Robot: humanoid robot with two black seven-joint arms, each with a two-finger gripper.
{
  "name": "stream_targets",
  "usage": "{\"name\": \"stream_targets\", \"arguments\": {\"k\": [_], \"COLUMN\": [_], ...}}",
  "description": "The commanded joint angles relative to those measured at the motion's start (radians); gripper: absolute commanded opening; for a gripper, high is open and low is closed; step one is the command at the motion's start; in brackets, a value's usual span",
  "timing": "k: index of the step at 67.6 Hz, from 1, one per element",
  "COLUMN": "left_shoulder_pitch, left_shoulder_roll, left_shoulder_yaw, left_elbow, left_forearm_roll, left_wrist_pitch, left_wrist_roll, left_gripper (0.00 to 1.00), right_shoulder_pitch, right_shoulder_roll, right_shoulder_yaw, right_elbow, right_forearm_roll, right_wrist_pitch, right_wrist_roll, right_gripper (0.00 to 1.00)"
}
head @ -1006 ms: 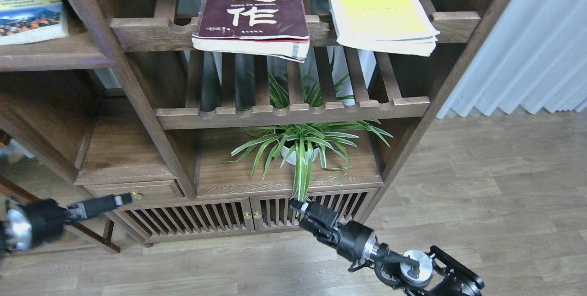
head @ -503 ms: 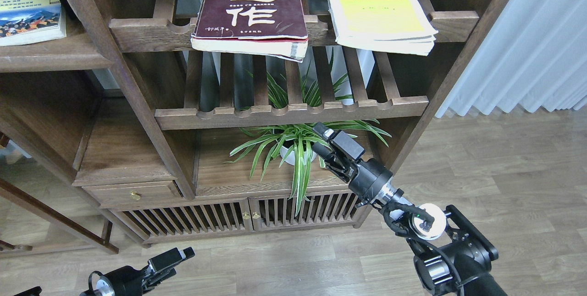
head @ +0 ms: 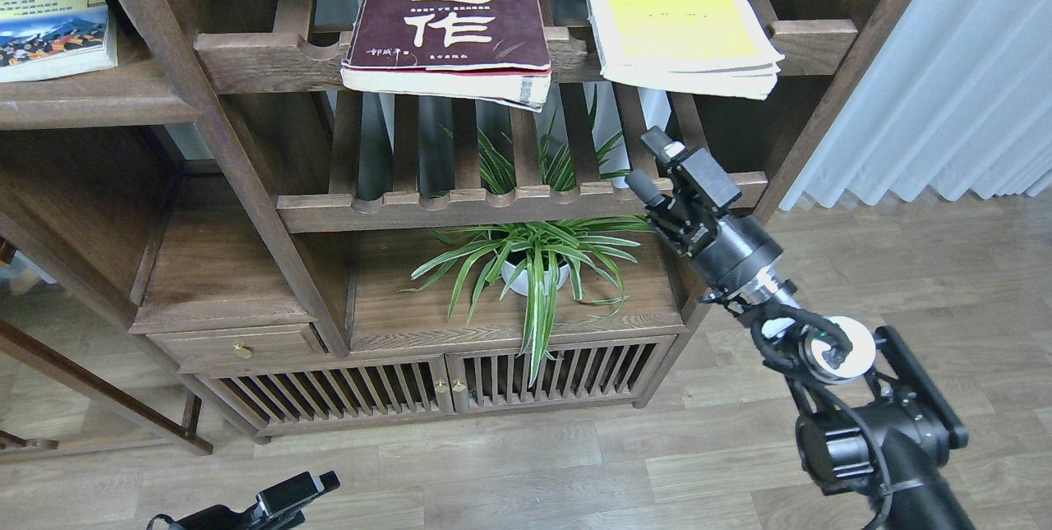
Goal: Organize books on shelf
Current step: 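Reach the right gripper up to the yellow book on the top shelf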
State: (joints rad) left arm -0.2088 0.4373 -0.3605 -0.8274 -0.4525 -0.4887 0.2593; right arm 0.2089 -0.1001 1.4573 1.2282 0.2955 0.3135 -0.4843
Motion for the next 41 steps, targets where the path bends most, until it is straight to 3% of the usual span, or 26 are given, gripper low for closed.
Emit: {"name": "stream_targets", "arguments": {"k": [1, 41], "left_shoulder_pitch": [0.005, 0.006], "left_shoulder_roll": [0.001, -0.002], "left_shoulder_yaw": [0.000, 0.006], "left_elbow": [0.008, 0.017], "left_forearm_roll": [-0.001, 0.002], "left_wrist_pitch": [0.000, 0.000], "left_wrist_roll": [0.000, 0.000], "left_gripper": [1.00, 1.00], "right_shoulder_pitch": [-0.002, 0.001], "right_shoulder_roll": [0.000, -0.033], "right_shoulder_yaw": [0.021, 0.084], "right_elbow": [0.023, 0.151], "right_forearm_roll": [0.001, 0.007], "right_wrist_pitch": [-0.028, -0.094], "right_wrist_roll": [0.001, 0.006], "right_gripper": [0.99, 0.99]}}
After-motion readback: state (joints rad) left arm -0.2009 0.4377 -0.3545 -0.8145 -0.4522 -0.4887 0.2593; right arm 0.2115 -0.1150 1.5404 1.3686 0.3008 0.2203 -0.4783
